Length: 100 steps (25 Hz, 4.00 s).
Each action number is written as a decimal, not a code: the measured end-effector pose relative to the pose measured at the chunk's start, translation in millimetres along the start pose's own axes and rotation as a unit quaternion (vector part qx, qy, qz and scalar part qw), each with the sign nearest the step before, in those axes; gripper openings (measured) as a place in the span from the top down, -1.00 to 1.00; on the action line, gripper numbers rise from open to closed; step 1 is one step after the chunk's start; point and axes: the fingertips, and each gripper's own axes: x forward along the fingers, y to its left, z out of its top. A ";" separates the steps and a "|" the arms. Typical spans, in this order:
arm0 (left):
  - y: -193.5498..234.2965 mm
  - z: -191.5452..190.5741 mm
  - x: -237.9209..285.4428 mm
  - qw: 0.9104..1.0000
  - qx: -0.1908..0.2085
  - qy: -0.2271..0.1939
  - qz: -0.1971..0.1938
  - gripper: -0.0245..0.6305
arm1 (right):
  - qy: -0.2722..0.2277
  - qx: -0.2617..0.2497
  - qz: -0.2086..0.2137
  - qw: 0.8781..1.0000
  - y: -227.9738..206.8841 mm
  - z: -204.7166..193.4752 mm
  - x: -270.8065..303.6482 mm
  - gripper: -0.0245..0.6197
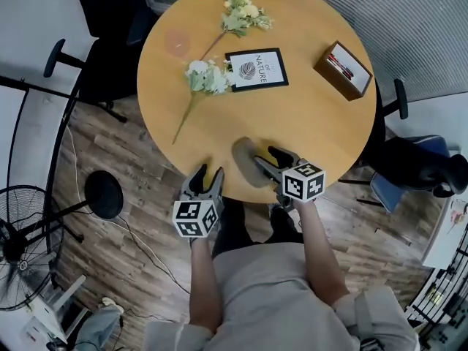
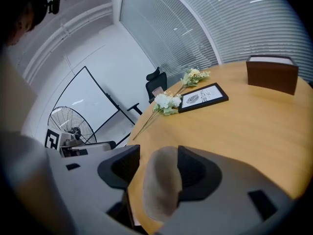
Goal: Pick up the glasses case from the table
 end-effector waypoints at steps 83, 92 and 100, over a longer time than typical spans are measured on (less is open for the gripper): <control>25.3 12.1 -13.5 0.998 0.047 0.001 -0.031 0.37 | 0.132 -0.029 0.007 0.991 41.9 -89.9 72.0 0.00; 24.7 6.8 -19.4 0.999 0.028 -0.015 0.000 0.39 | 0.134 -0.039 -0.004 0.990 43.2 -90.6 71.6 0.02; 18.3 5.6 -33.3 0.999 0.025 -0.035 0.032 0.41 | 0.137 -0.067 0.017 0.988 52.1 -88.2 63.4 0.02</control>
